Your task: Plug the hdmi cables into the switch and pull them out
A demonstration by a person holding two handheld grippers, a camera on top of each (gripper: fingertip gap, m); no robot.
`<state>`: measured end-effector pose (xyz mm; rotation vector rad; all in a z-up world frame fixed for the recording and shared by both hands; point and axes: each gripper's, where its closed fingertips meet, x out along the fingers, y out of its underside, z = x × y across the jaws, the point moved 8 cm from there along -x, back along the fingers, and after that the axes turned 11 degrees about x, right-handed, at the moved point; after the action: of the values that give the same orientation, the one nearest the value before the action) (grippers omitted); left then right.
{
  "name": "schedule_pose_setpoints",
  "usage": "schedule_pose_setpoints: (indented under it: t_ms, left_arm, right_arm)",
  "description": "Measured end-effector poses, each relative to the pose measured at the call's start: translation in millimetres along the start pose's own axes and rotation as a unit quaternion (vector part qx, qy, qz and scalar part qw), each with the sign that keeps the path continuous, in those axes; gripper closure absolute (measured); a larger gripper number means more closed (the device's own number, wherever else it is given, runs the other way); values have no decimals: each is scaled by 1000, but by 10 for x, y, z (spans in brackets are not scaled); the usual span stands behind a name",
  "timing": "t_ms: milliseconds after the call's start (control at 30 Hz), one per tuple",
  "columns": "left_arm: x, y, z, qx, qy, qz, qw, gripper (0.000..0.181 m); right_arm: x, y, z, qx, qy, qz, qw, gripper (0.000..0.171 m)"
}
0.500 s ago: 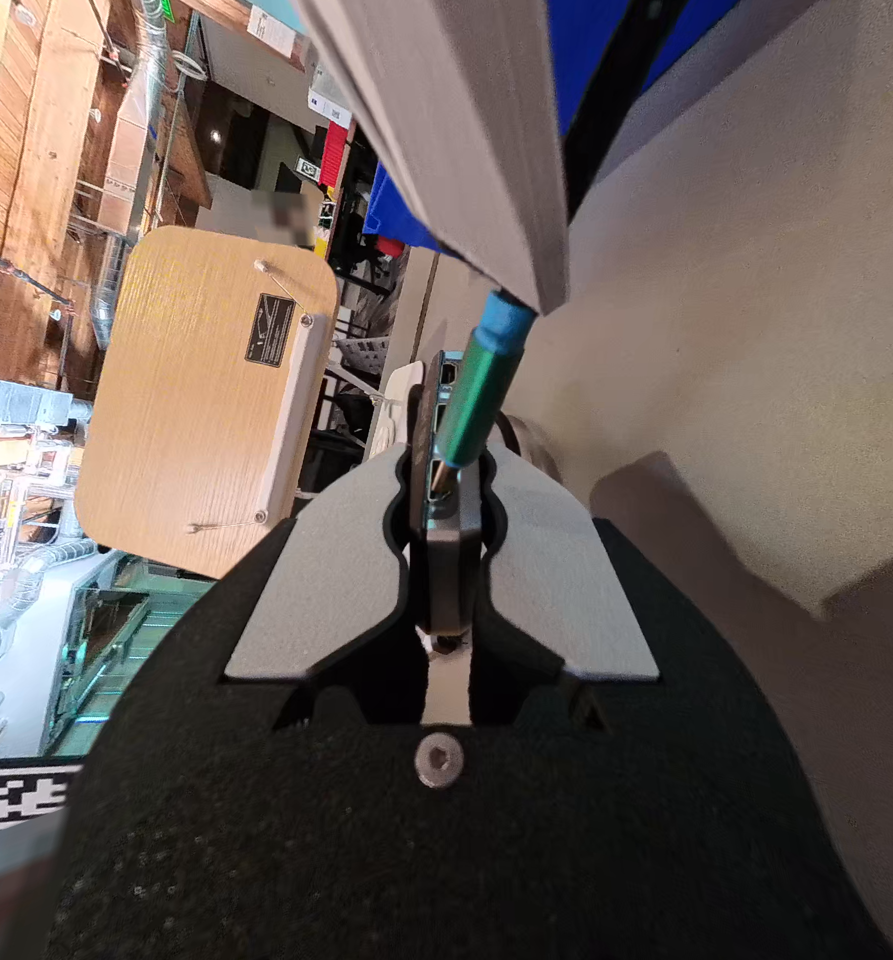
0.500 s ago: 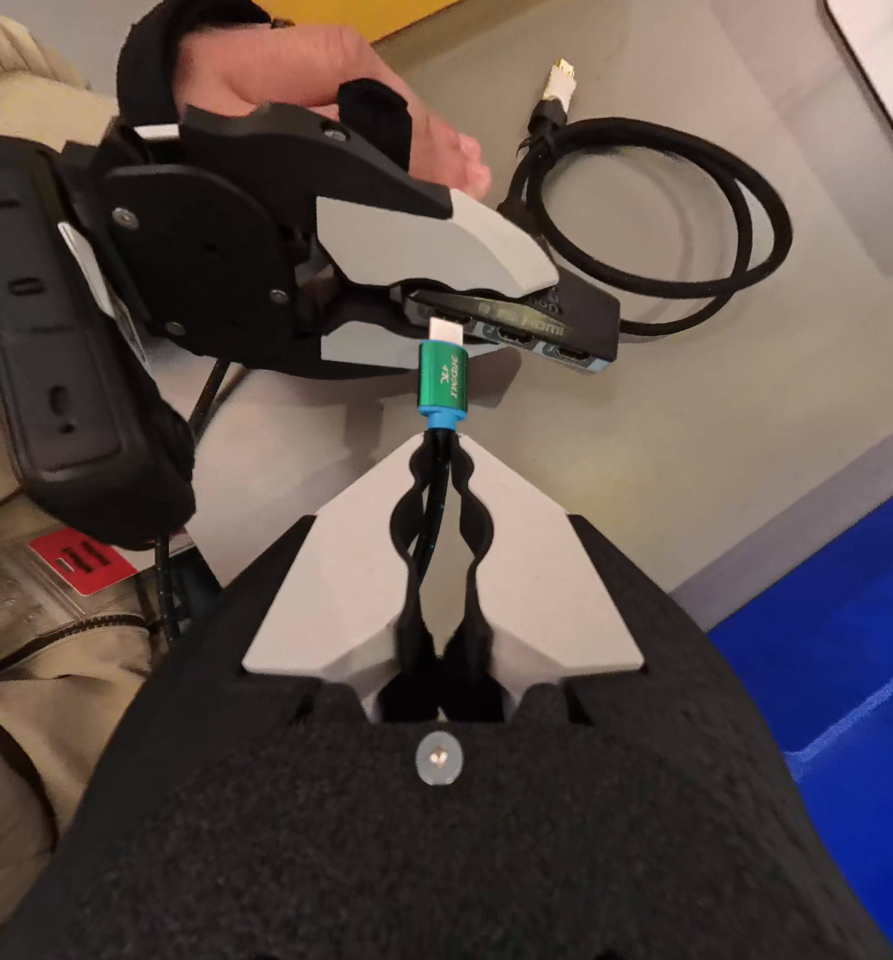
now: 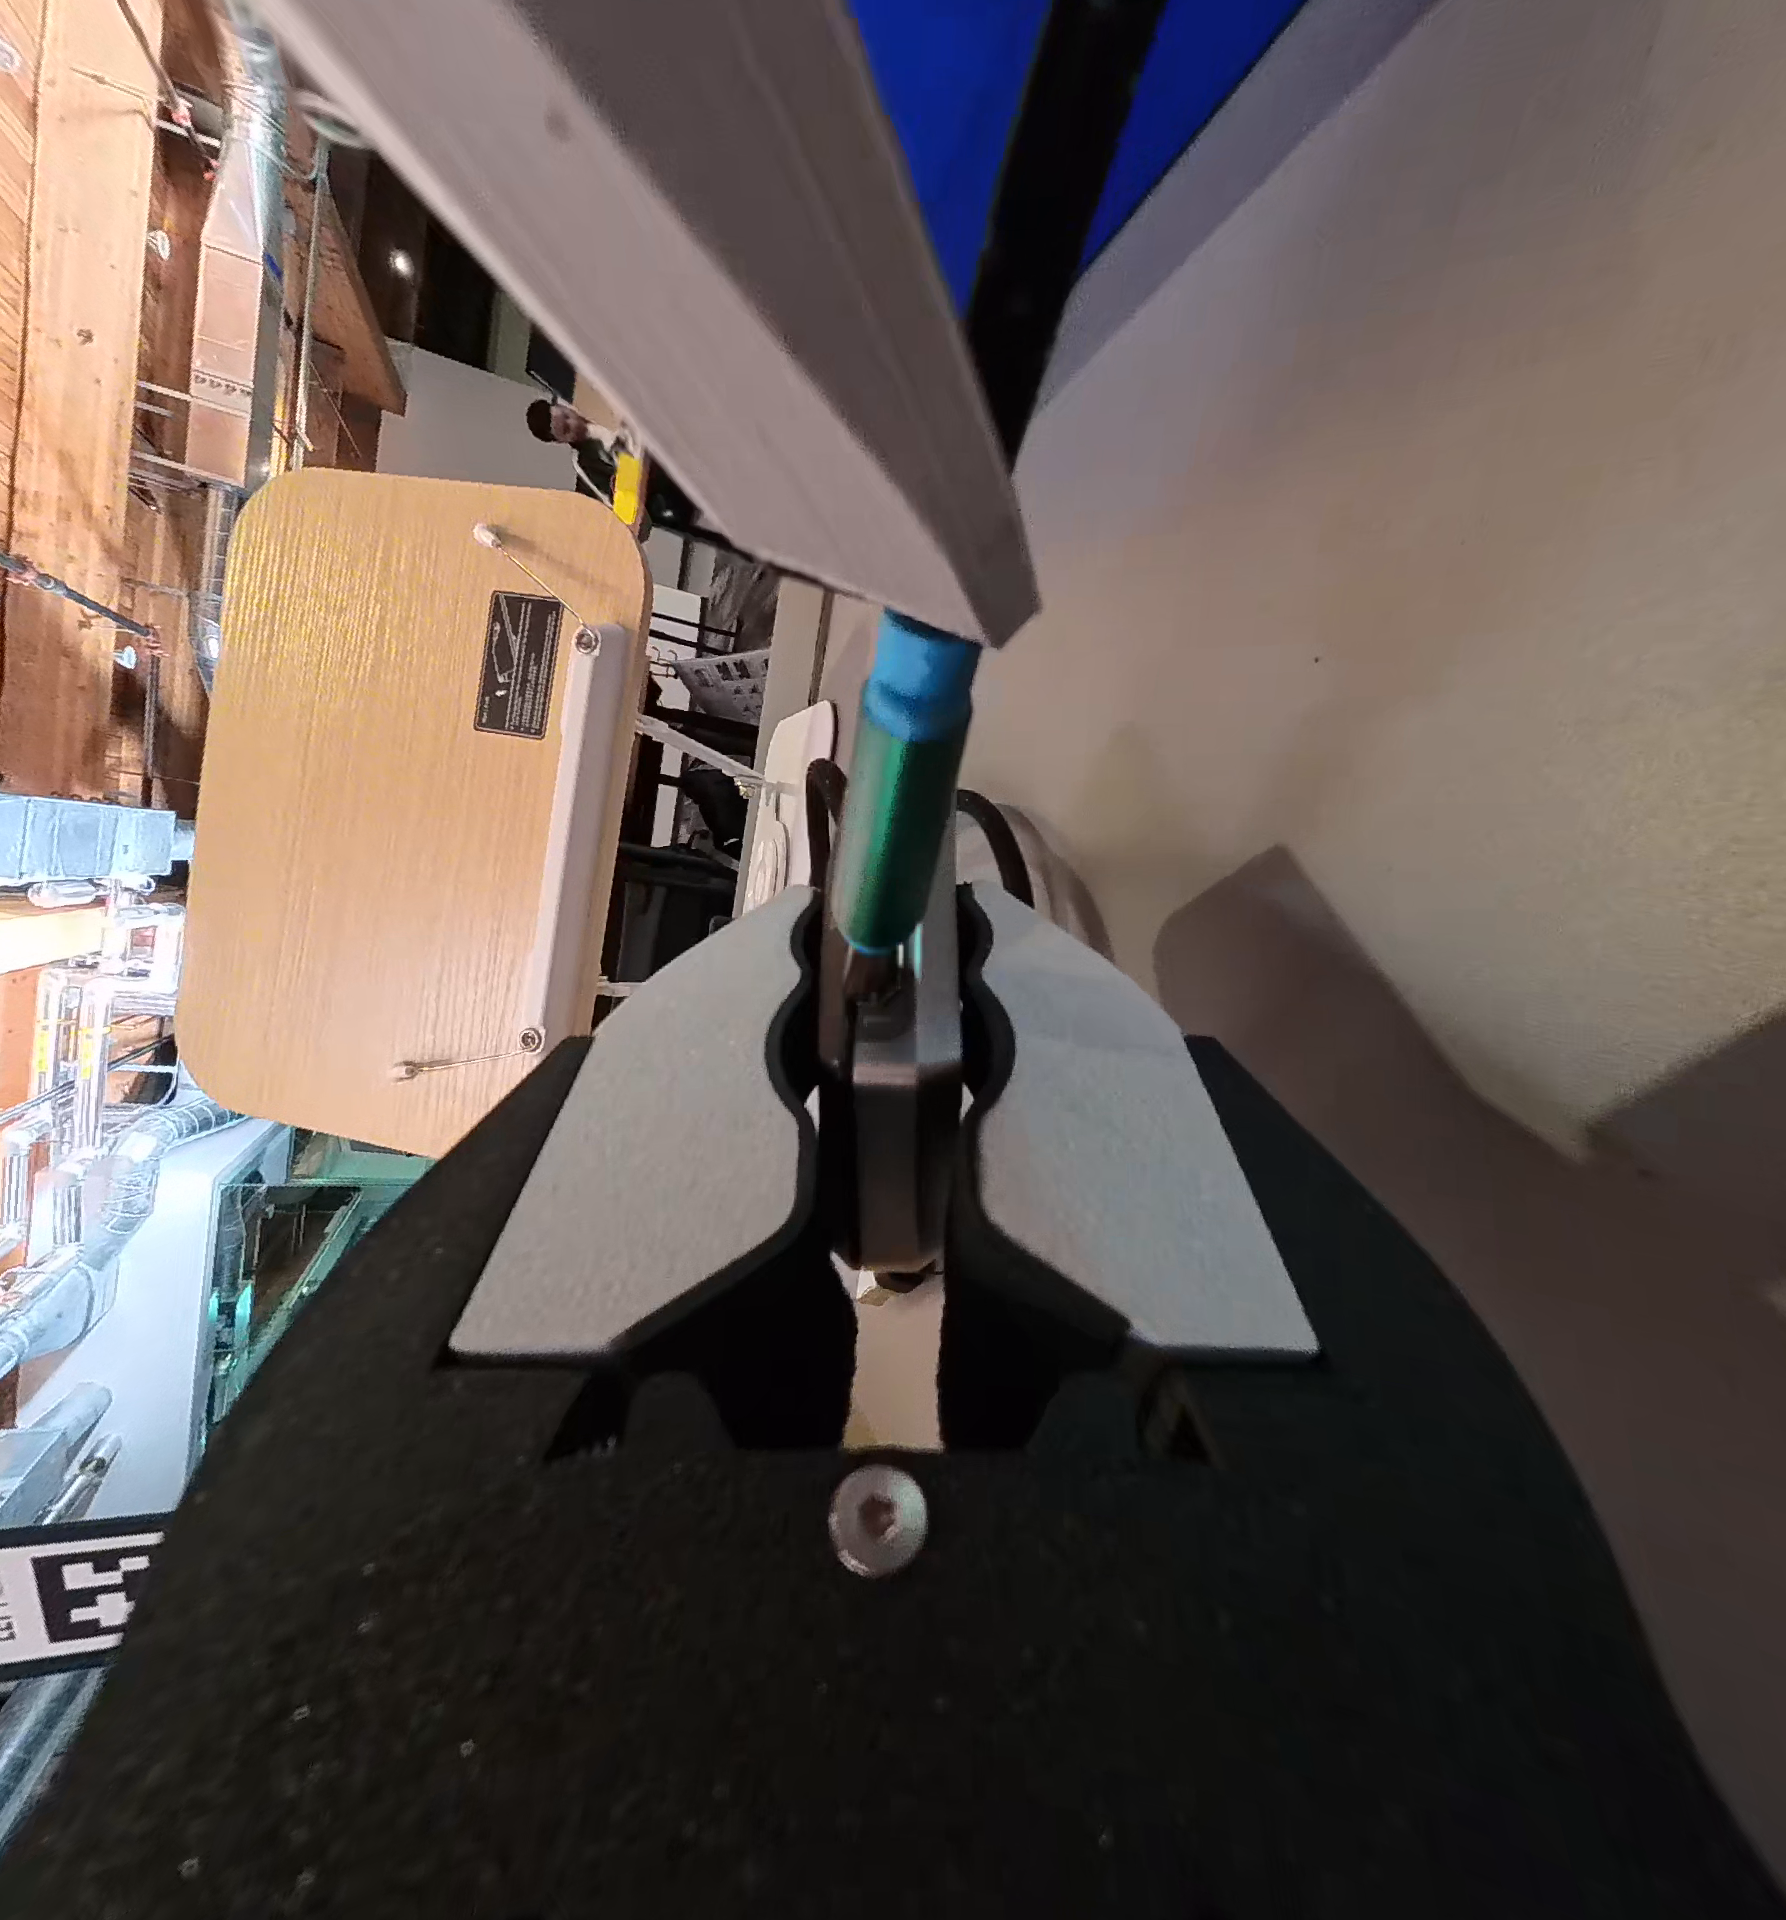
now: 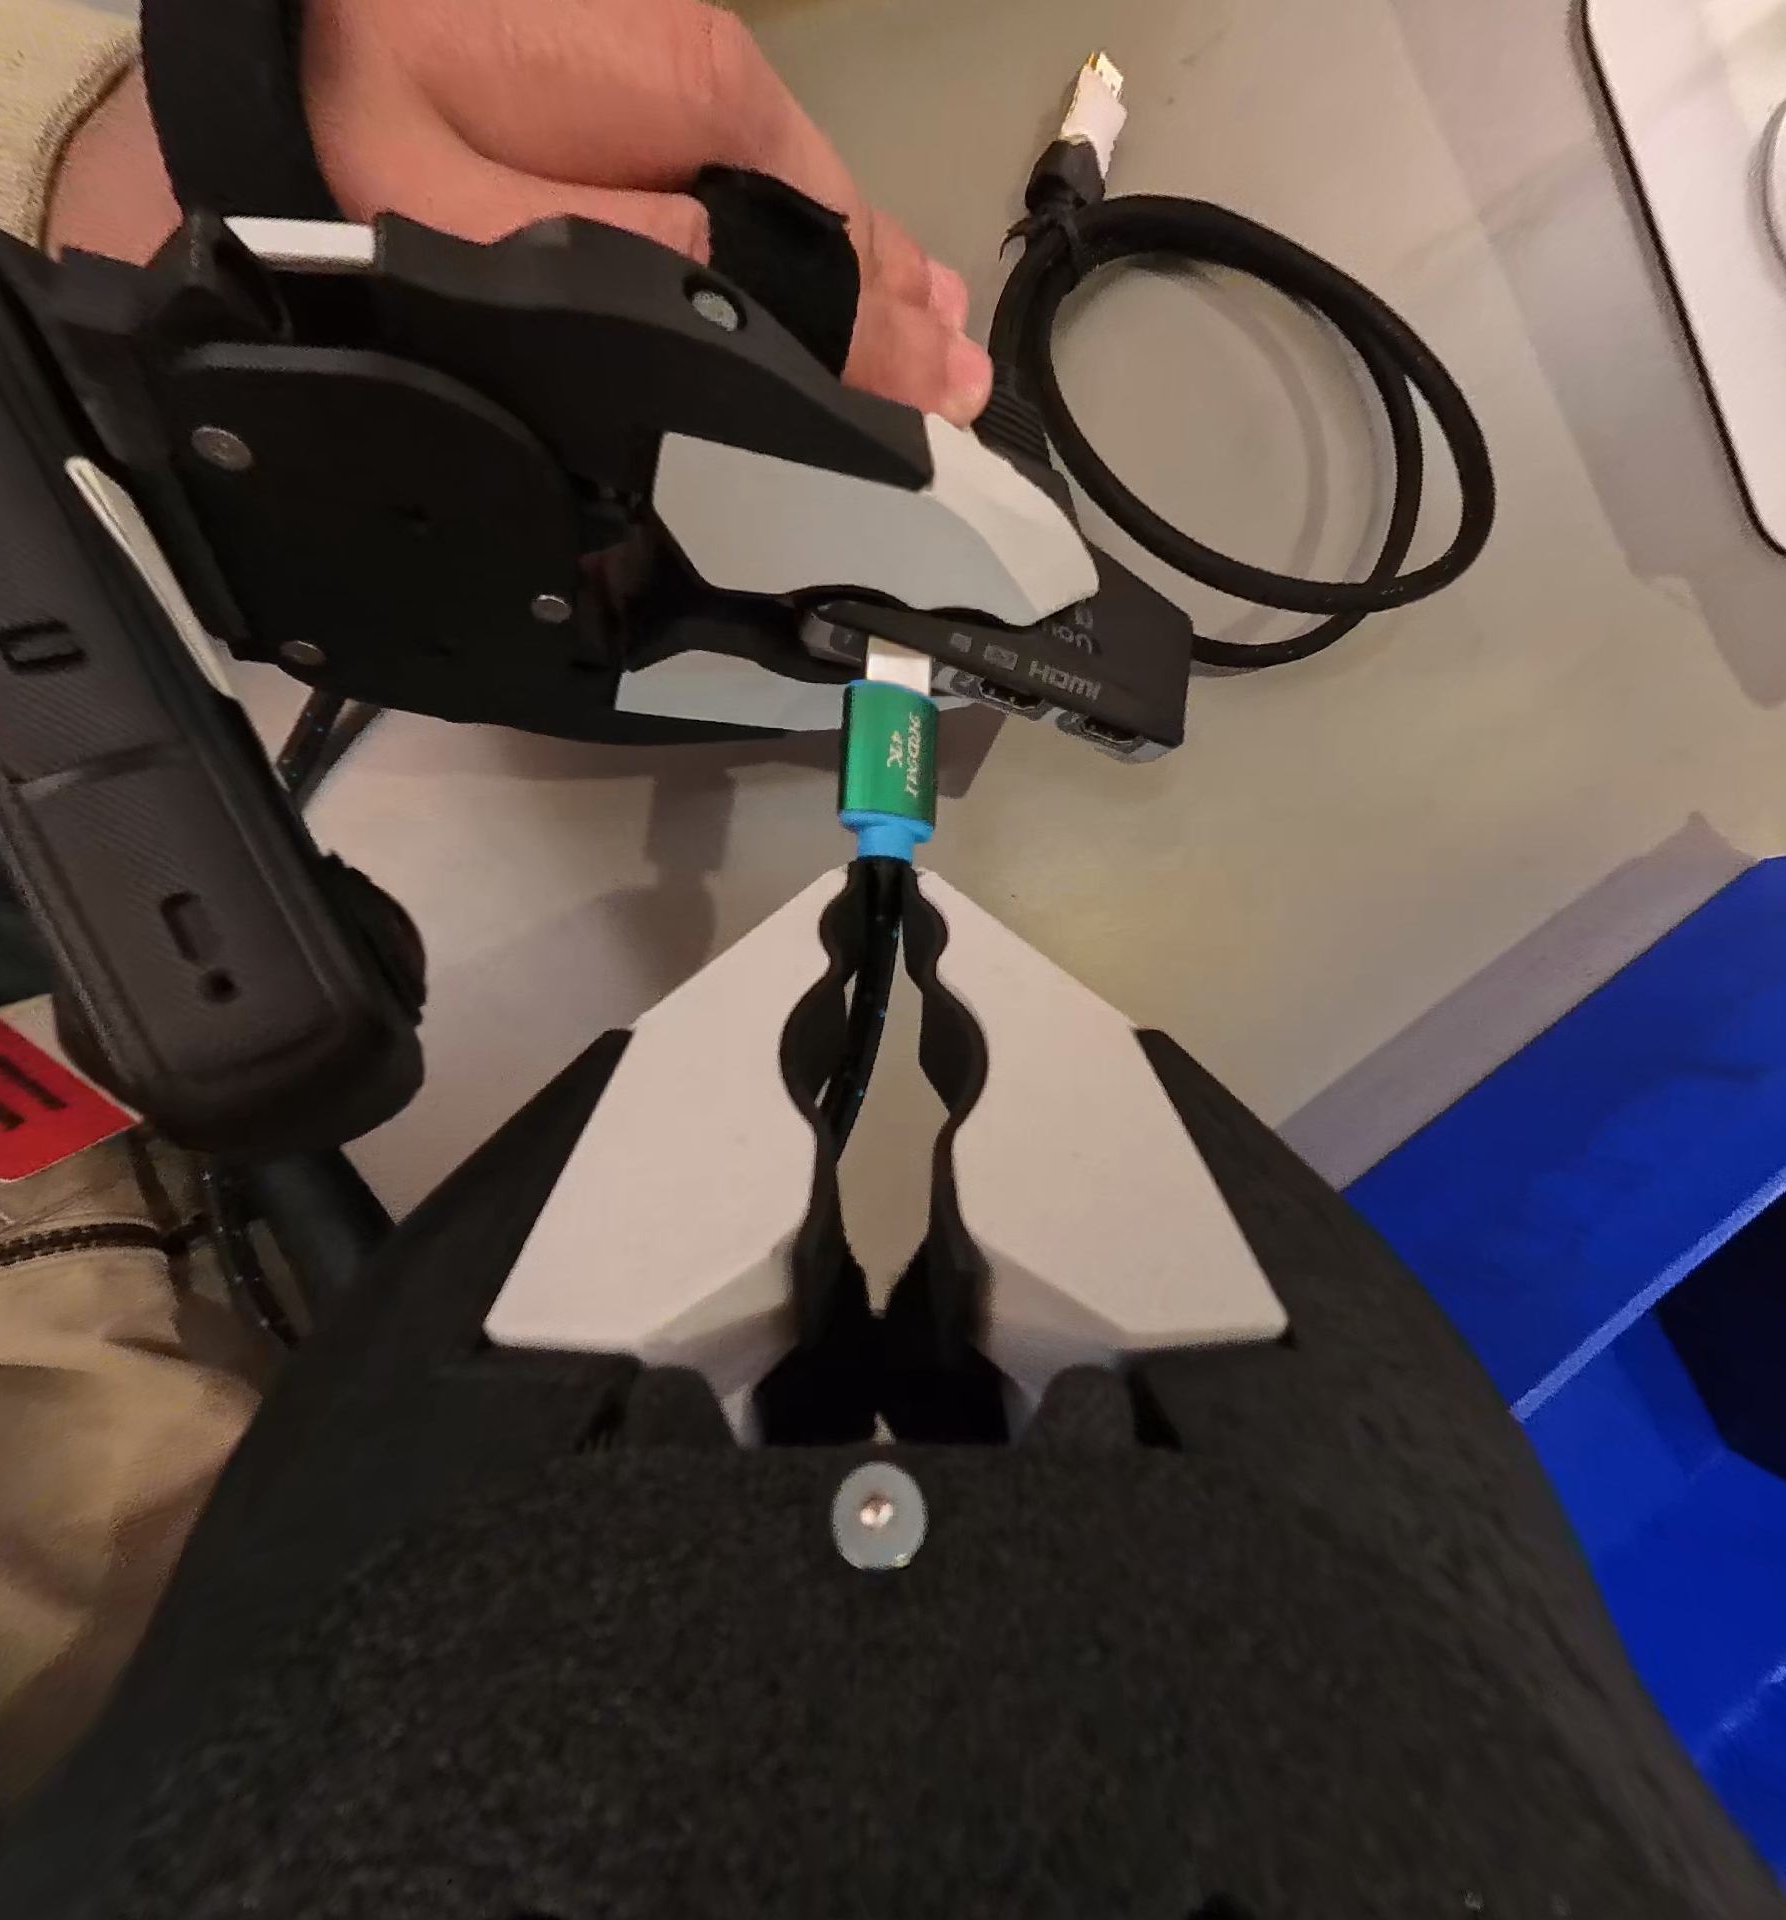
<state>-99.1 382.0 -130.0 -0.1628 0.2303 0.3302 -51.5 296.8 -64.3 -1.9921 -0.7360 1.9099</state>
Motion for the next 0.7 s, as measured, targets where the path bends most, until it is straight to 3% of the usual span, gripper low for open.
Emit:
schedule_pose_setpoints:
  t_ms: [333, 700]
  left_arm:
    - [-4, -29, -7, 11, -1, 1, 1000, 159]
    - [-4, -18, -14, 11, -4, 9, 1000, 160]
  right_arm:
    - [6, -2, 59, -31, 43, 26, 998, 166]
    - [13, -20, 58, -5, 28, 5, 1000, 166]
